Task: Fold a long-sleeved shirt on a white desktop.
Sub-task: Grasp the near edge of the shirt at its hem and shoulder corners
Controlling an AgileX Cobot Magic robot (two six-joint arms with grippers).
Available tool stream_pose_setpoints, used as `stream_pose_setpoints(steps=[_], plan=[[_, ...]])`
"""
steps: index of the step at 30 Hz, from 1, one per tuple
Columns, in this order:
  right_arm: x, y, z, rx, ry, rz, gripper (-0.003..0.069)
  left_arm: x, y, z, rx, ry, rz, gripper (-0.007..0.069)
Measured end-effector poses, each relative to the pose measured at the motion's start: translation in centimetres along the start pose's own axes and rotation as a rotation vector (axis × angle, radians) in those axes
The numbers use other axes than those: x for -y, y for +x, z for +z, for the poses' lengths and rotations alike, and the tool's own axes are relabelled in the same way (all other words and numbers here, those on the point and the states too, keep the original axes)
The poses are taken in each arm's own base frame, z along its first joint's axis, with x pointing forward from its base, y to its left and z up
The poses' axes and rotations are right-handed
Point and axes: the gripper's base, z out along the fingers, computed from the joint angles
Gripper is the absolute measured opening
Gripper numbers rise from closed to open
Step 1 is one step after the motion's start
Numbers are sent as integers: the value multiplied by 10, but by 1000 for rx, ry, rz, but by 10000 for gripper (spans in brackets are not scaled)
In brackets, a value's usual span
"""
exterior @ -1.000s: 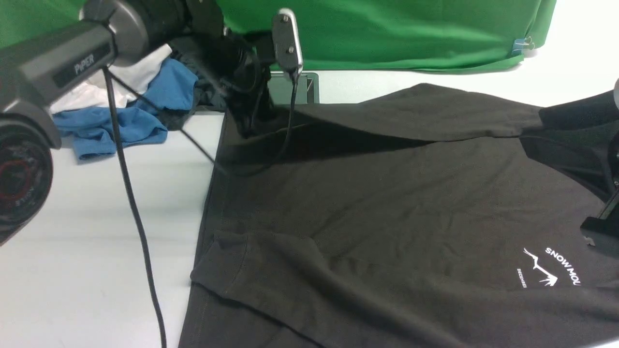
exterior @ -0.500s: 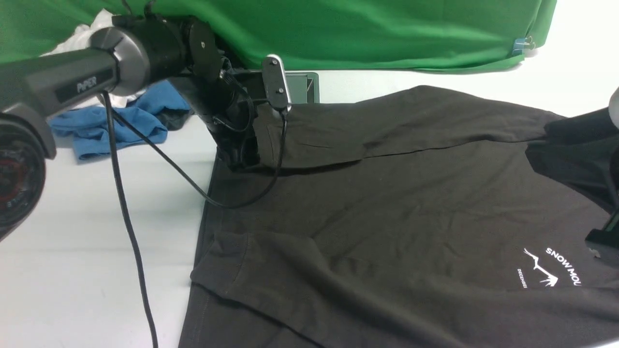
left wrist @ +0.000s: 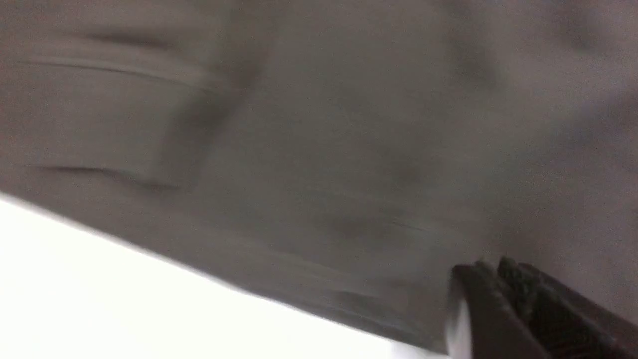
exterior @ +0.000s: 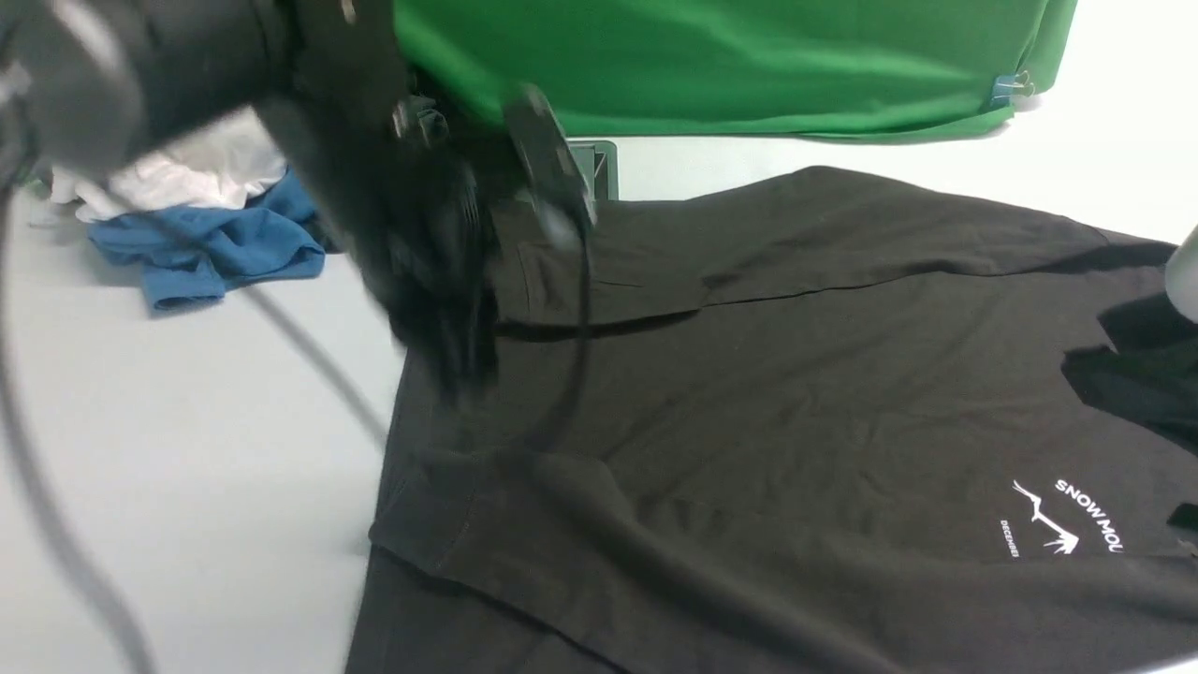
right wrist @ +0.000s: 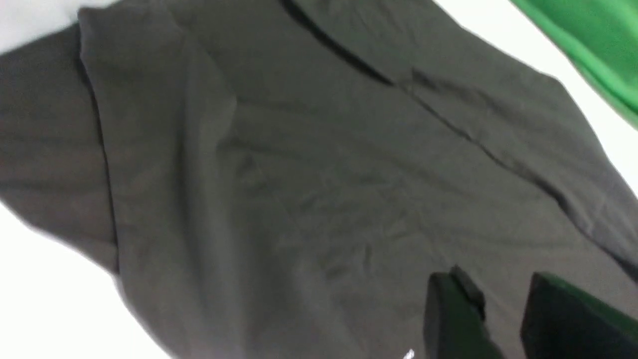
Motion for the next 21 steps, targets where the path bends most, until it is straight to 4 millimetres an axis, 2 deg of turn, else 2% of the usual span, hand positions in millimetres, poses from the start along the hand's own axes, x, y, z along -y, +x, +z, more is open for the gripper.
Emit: stream_pose_setpoints(steps=[2,3,4,5,6,9,13,16,18,21], plan=[[0,1,0,-15,1,2,236,31,5,6,-18,62,17,21],[0,2,0,-21,1,3,236,53,10,11,-28,100,30,25],[0,2,0,-21,1,10,236,54,10,10,-24,97,36,25],[0,2,0,-23,1,10,236,68,16,17,-40,130,36,33],[0,2,-1,-22,2,10,236,88,24,26,-64,168,55,55],[1,2,-1,-19,3,16,236,121,46,49,-107,208,91,151],[1,1,-1,-7,3,18,236,137,70,77,-90,159,94,335],[1,-1,-1,13,3,20,236,139,82,95,-53,83,98,459],[1,-2,-1,27,3,20,236,139,86,100,-50,53,120,501],[1,-3,-1,41,3,21,236,136,88,101,-58,15,166,503]])
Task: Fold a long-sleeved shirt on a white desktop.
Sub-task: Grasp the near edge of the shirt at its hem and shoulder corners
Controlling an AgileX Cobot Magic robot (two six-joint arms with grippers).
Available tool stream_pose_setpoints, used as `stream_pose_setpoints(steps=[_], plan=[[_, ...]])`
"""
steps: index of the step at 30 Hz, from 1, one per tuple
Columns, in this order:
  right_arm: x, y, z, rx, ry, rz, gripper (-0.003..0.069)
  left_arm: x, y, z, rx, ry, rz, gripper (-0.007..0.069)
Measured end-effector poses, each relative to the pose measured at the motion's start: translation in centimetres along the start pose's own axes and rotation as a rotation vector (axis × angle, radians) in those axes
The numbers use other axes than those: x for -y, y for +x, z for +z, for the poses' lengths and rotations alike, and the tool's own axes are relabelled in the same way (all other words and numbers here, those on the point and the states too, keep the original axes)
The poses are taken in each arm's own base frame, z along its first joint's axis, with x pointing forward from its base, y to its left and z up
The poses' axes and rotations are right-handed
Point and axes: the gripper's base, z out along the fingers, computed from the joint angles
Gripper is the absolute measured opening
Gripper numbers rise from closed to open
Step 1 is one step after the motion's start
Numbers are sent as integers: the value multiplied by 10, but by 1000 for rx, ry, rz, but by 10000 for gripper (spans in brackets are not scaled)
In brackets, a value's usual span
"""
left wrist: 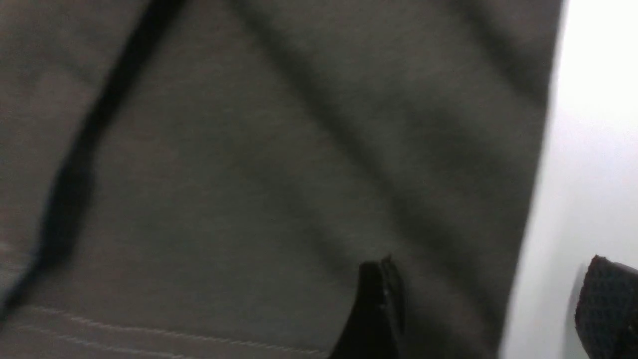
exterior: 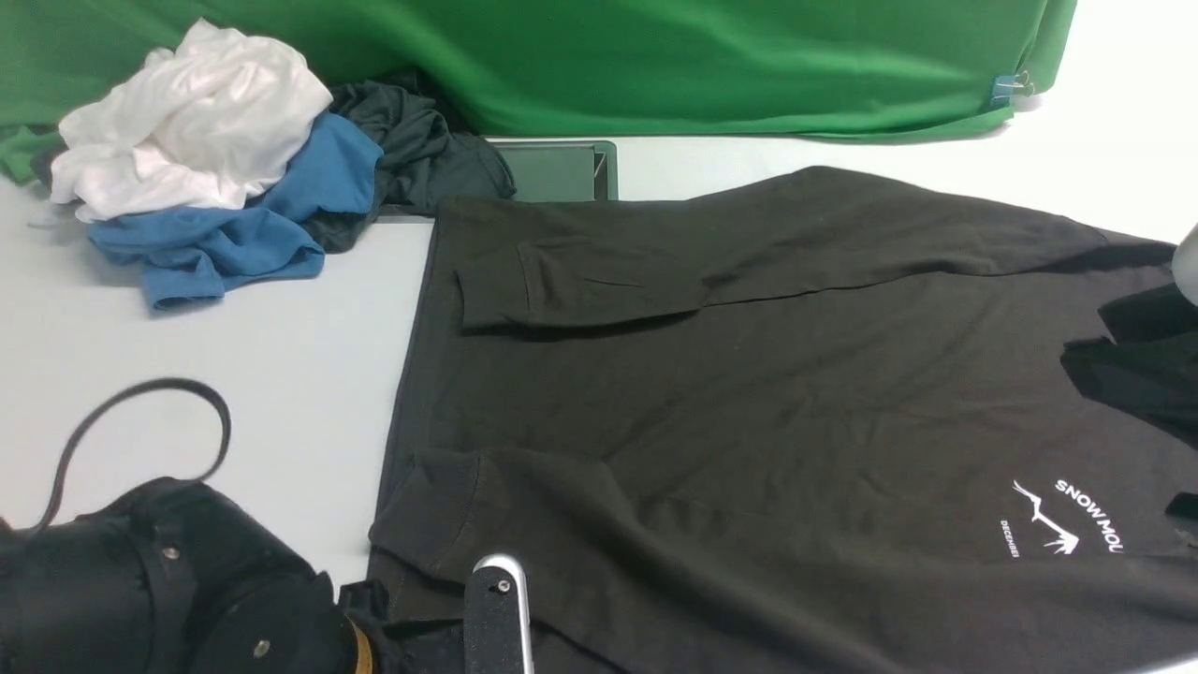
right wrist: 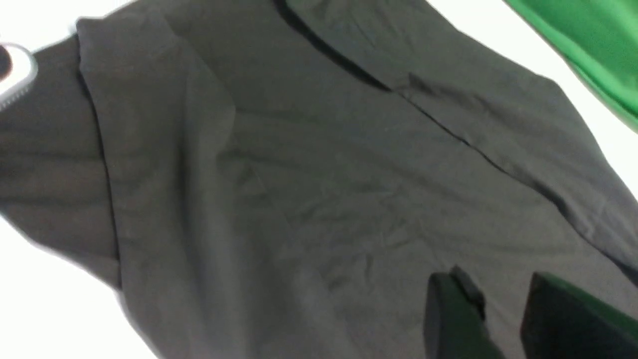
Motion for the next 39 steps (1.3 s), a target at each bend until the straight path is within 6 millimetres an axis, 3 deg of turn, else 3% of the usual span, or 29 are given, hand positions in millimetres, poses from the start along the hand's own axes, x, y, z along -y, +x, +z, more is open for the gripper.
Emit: stream_pose_setpoints(steps=[11,13,14,17,23,27,33,36,39], plan=[[0,-2,0,26,0,1,236,-6,1,12,-81,-11,90,281],[0,-2,0,26,0,1,236,-8,0,12,-83,-11,92,225],[0,-2,0,26,0,3,236,-9,-2,11,-82,-14,96,162],[0,-1,0,9,2,36,236,-7,-7,2,-93,-1,90,50],[8,12,7,-157,108,126,236,1,-14,-45,-28,-34,22,33],[15,36,22,-288,186,249,236,8,-7,-64,-33,-29,12,33],[32,101,53,-535,256,594,256,14,-3,-72,-16,-22,-4,33],[37,128,62,-601,262,773,329,14,-3,-72,-11,-18,-10,33],[43,158,68,-622,300,980,471,15,-5,-72,5,-10,-22,33]])
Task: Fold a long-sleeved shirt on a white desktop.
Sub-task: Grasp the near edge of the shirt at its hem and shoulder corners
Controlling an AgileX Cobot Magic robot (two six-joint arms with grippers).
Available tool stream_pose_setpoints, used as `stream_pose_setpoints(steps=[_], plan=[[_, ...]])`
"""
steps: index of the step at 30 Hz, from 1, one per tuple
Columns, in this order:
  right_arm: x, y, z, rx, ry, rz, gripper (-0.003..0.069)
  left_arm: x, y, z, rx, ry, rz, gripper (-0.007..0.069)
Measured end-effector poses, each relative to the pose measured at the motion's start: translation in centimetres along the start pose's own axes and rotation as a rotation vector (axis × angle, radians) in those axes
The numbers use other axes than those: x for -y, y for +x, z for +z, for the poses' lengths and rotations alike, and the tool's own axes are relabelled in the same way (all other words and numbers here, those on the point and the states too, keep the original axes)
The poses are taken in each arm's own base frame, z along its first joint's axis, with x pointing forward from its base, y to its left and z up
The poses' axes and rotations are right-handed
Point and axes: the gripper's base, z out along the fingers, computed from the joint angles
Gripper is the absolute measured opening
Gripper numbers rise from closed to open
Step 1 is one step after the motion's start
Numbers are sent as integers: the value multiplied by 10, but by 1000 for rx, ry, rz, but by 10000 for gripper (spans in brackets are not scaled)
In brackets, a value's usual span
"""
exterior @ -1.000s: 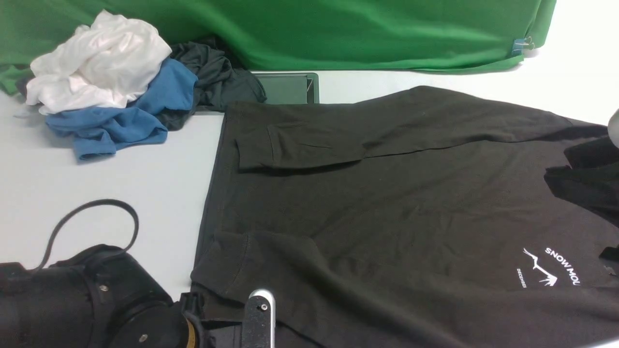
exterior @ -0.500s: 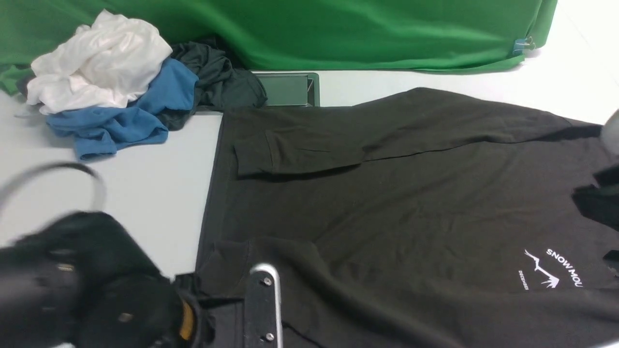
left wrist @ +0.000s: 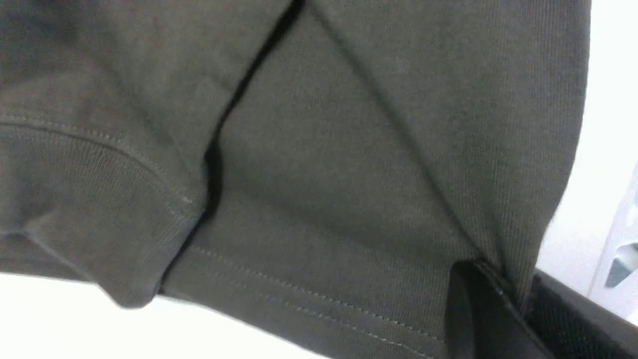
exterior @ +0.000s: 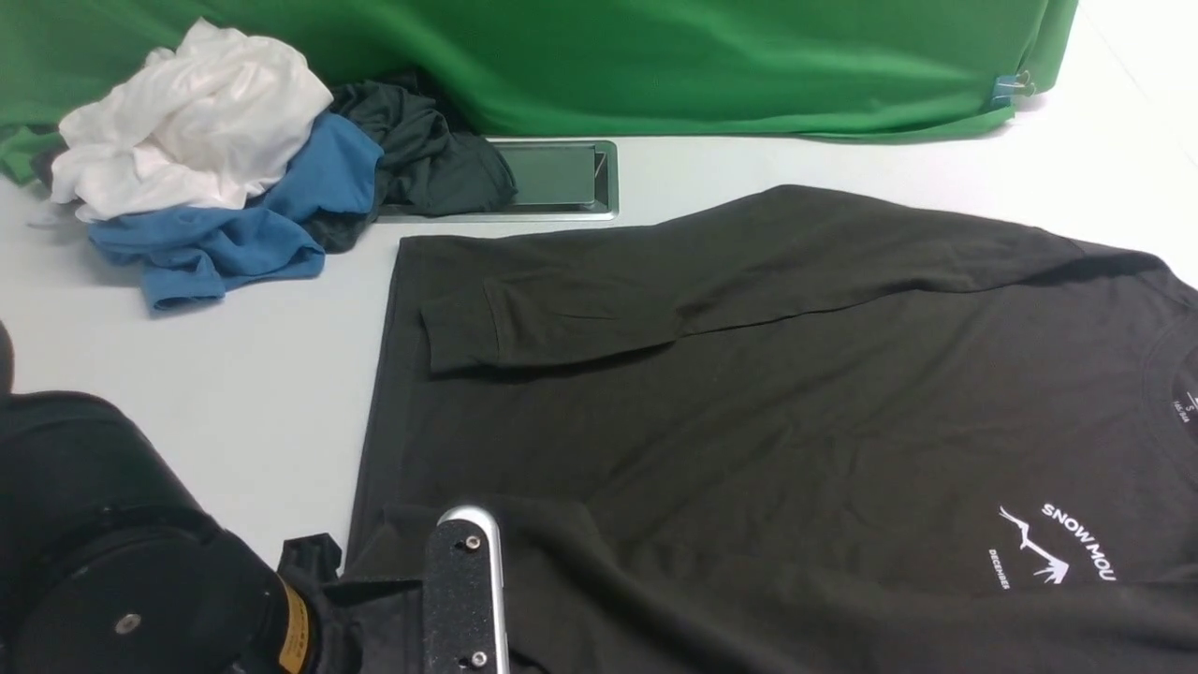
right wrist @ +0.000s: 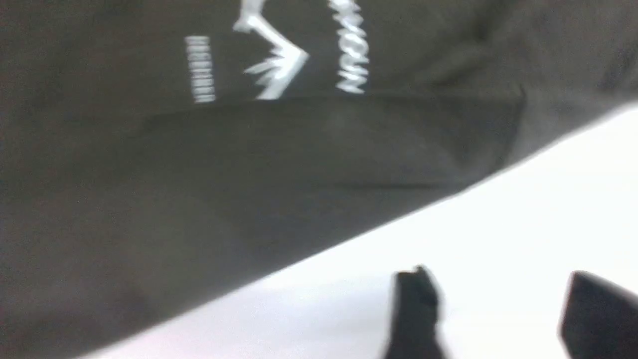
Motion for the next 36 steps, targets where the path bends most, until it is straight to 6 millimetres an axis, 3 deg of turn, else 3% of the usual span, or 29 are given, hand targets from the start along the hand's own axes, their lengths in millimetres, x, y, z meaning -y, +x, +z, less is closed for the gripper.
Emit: stream_pose_setpoints(steps=[2,4,8,16,22,26,28,29,31,32,34,36], plan=[[13,-2,6,4,12,112,548,0,-1,0,14,5,-9,33],[19,-5,8,25,14,170,562,1,-2,0,19,11,-14,33],[27,-11,21,22,10,258,552,1,-2,0,23,15,-18,33],[21,-28,53,-4,-69,301,547,1,-3,0,30,13,-19,33],[22,-30,82,-120,-45,314,541,1,-2,0,27,15,-19,33],[22,-35,87,-127,-42,313,468,1,-2,0,27,17,-20,33],[21,-37,89,-125,-47,297,351,1,-2,0,26,16,-20,33],[21,-37,89,-125,-48,297,341,1,-2,0,26,16,-20,33],[20,-36,87,-155,-58,256,189,2,-1,-1,19,23,-29,33],[20,-36,87,-160,-60,253,178,3,-1,-1,18,24,-30,33],[20,-34,81,-193,-64,217,83,5,2,-4,14,24,-41,33],[21,-32,63,-170,-53,189,67,8,6,-11,24,15,-46,33]])
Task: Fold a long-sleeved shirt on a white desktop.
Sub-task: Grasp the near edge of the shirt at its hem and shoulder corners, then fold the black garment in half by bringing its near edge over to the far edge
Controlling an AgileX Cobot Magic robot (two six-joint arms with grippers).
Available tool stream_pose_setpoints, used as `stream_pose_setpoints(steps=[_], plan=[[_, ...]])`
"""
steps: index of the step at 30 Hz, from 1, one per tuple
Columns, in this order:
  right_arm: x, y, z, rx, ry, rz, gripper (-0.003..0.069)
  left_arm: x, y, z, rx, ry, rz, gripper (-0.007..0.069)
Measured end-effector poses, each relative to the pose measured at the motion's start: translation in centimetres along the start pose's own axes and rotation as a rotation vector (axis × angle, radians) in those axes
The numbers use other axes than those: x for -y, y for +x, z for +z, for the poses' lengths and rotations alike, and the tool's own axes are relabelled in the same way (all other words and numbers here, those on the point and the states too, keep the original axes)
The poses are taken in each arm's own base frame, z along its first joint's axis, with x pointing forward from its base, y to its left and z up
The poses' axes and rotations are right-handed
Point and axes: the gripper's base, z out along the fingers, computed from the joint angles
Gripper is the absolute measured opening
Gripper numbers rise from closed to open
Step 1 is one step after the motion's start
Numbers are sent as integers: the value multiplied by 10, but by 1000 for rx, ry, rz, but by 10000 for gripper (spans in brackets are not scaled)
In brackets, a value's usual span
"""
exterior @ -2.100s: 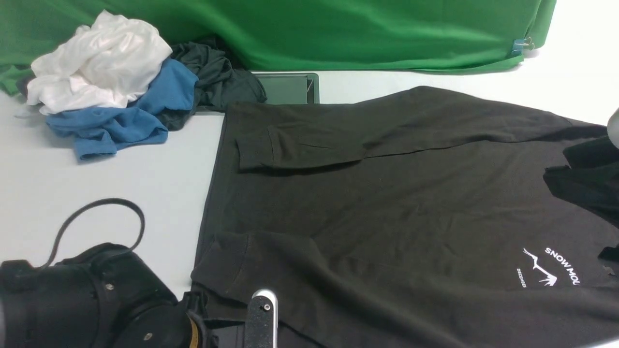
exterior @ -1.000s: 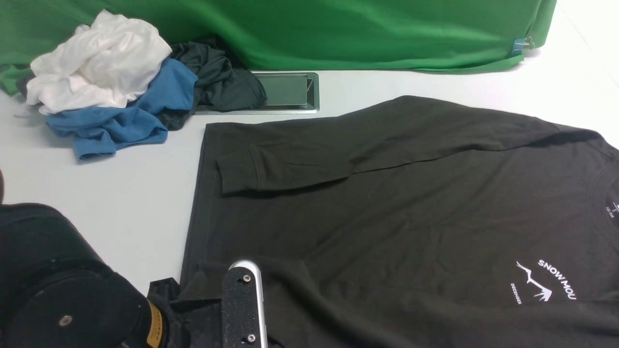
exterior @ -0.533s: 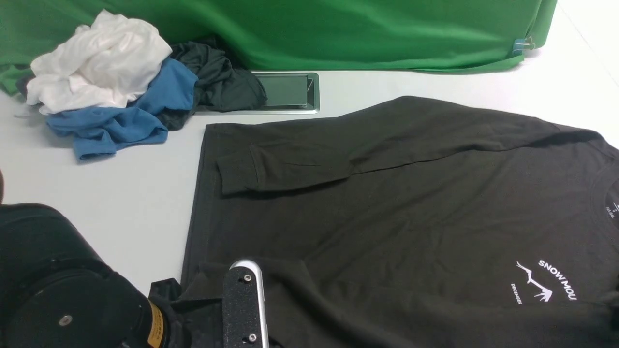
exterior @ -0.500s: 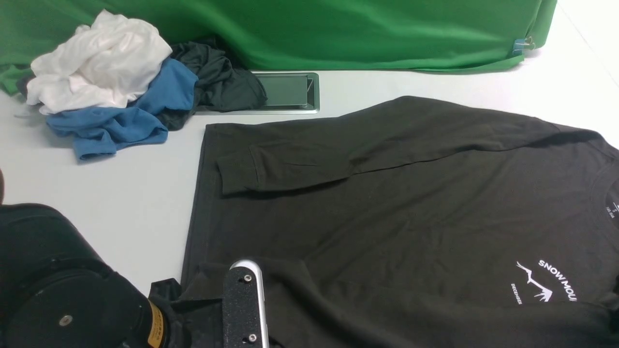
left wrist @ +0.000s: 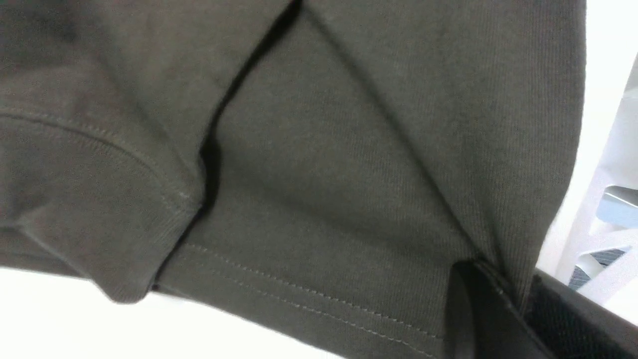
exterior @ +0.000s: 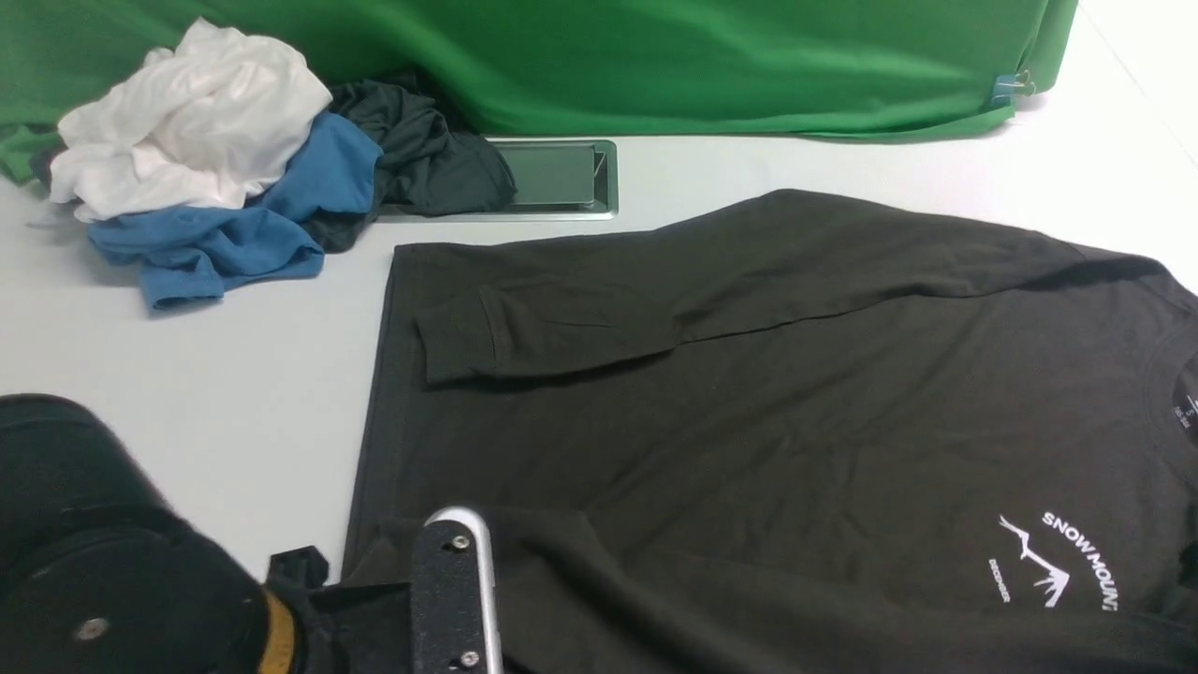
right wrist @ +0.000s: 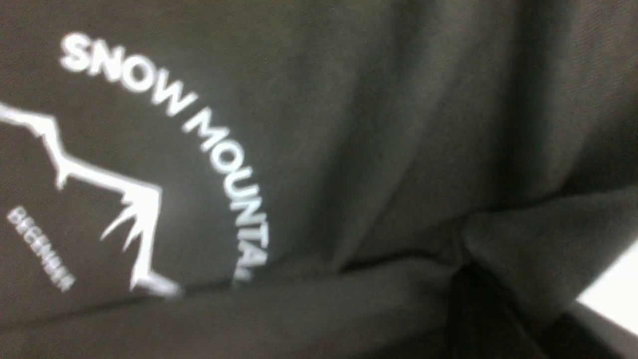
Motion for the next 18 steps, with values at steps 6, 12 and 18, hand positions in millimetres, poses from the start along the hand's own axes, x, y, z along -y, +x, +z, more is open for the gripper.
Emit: stream_pose_setpoints(steps=[6,12,18], plan=[[14,23,-39,38,123,-11,67,12,13,-20,38,-12,-1,32],[19,42,-59,86,145,7,67,21,24,-31,57,-15,-33,32],[9,16,-62,132,86,23,68,-6,20,-30,96,-187,-199,32]])
